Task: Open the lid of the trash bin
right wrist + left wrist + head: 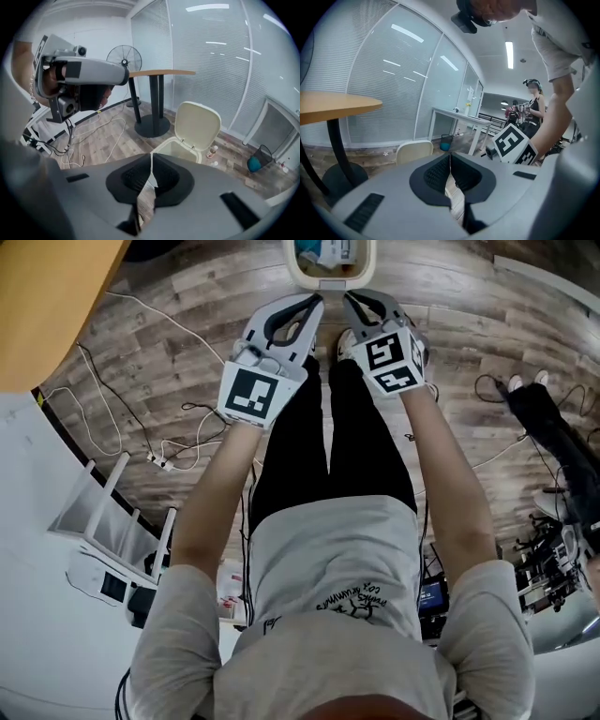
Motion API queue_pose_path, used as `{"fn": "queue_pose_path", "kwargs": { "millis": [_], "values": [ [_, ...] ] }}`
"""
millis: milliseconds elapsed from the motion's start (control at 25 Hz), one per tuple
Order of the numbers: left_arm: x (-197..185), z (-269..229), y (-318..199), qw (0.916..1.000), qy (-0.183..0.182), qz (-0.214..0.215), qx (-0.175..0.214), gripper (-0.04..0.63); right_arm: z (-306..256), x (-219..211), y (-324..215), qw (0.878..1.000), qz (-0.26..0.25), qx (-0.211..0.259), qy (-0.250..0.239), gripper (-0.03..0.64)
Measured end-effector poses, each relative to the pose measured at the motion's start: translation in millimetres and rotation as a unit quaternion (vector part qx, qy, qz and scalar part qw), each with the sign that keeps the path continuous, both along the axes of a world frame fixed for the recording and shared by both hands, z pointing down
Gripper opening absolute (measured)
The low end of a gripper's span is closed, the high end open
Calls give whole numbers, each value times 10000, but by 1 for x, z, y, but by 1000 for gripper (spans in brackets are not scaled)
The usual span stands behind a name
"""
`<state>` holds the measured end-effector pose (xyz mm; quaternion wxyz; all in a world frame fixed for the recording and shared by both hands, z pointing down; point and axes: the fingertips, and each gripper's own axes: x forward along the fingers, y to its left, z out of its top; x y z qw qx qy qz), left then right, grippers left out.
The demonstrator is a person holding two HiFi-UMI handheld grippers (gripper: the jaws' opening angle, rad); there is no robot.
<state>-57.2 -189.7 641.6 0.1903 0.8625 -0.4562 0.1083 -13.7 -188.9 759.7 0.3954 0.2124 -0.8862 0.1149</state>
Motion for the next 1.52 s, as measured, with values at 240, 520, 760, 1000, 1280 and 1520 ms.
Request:
{"fn": "queue_pose_path", "kwargs": {
  "millis": [240,520,760,1000,1280,1520],
  "values": [
    [-8,-51,-2,9996,83,-262,118,20,-68,12,-10,9979,356,118,-525,11],
    [-20,-124,2,9983,100,-414,396,20,-157,23,-13,9929,669,145,-972,6],
    [-19,-201,-1,9957,196,-469,773,20,-254,31,-26,9818,1069,467,-1498,6],
    [-3,-263,3,9938,472,-431,905,20,-336,44,-22,9711,1227,660,-1940,6],
    [7,-334,12,9908,551,-270,1202,20,-421,52,-15,9593,1313,1122,-2235,6],
    [9,-382,19,9890,577,-248,1336,20,-477,54,-7,9511,1260,1432,-2430,6]
  ]
}}
